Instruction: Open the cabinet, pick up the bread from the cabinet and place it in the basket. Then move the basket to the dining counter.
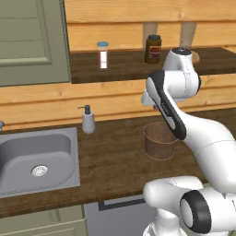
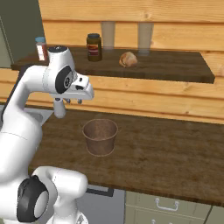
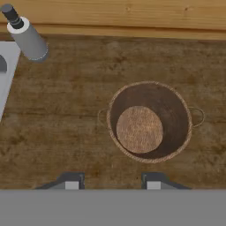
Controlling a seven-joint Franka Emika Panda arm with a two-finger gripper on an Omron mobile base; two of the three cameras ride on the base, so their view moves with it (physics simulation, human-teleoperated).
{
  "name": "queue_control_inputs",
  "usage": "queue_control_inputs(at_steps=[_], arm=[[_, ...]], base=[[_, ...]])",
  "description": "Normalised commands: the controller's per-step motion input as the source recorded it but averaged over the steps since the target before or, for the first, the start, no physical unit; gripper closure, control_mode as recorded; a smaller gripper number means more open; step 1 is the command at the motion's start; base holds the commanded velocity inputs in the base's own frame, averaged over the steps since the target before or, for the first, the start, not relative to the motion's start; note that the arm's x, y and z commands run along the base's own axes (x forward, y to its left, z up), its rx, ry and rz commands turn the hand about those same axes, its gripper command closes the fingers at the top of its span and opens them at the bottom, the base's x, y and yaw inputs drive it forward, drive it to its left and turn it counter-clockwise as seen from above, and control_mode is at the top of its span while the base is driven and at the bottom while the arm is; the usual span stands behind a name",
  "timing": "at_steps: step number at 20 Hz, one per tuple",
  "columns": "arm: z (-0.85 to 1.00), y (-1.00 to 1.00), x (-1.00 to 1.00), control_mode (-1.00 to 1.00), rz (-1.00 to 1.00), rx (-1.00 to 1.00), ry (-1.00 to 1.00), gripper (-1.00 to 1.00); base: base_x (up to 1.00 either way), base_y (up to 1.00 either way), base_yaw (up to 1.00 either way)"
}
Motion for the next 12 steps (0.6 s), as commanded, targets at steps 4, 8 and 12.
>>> queue_control_inputs(at_steps=[4, 8, 12], arm=[[0.0, -0.02, -0.42, -1.0, -0.03, 0.0, -0.08, -1.0], [0.24, -0.1, -0.78, -1.0, -0.22, 0.0, -0.12, -1.0], [0.37, -0.21, -0.29, -1.0, -0.39, 0.0, 0.0, -1.0]], base=[[0.0, 0.0, 0.0], [0.0, 0.0, 0.0], [0.0, 0.0, 0.0]])
